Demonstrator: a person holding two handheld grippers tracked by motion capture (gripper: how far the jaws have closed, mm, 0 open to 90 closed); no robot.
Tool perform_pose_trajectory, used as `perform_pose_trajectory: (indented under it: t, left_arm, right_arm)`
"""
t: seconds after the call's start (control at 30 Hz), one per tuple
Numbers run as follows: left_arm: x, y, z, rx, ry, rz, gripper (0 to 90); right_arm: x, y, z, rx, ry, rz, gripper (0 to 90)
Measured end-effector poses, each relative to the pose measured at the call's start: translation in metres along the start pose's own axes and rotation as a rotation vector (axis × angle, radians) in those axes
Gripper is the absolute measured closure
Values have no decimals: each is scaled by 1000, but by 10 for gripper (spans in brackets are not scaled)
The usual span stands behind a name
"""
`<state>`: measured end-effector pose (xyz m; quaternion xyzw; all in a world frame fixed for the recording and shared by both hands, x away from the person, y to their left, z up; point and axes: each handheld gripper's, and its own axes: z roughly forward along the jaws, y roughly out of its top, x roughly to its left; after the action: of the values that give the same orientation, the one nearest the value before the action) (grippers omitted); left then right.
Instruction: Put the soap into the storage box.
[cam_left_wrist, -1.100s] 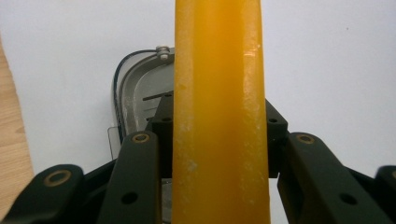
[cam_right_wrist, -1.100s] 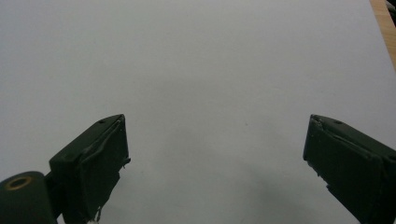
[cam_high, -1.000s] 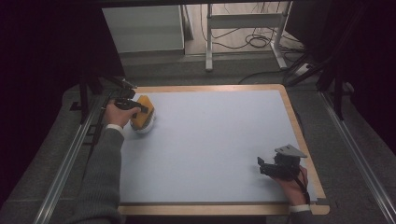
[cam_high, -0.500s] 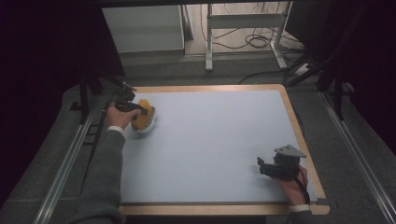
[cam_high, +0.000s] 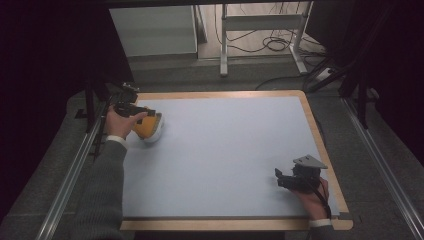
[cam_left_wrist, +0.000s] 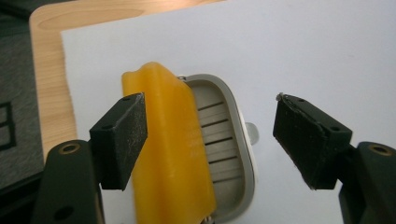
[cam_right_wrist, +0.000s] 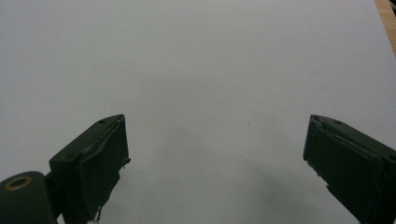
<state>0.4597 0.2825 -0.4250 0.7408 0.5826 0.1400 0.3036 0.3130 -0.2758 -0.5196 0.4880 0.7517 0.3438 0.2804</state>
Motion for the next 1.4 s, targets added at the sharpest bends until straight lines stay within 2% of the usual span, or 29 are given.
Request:
perform_pose_trajectory:
  t: [0.2,0.27,0.33,0.43,0.5,0.63,0.87,1.0,1.13,1.33,1.4]
  left_arm:
    - [-16,-17,-15,-35,-81,53,246]
    - [-20,-25,-16,-24,-113,66,251]
    - [-23,-33,-16,-15,-125,82,253]
    - [-30,-44,-19,-34,-145,98,258]
    - [-34,-52,-23,-54,-132,86,274]
    - [-41,-69,-25,-61,-170,102,278]
    - [-52,-107,-21,-73,-152,108,269]
    - [-56,-123,-19,-70,-145,121,269]
    - [-60,-137,-17,-81,-156,127,264]
    - [-61,-144,-13,-77,-158,129,260]
    - [-61,-143,-13,-77,-172,120,262]
  right_arm:
    - [2,2,0,-2,11,-2,66]
    - [3,2,-1,-5,12,-3,66]
    - [2,2,0,-3,7,-2,66]
    - [2,1,0,-3,4,-4,65]
    - [2,2,0,-4,3,-2,66]
    - [1,1,0,-3,1,-1,66]
    - [1,1,-1,-5,0,0,66]
    - [1,1,-1,-4,-1,0,66]
    - [1,2,-1,-6,-3,1,66]
    - [0,4,-2,-13,-5,1,66]
    - [0,5,-3,-19,-7,-1,66]
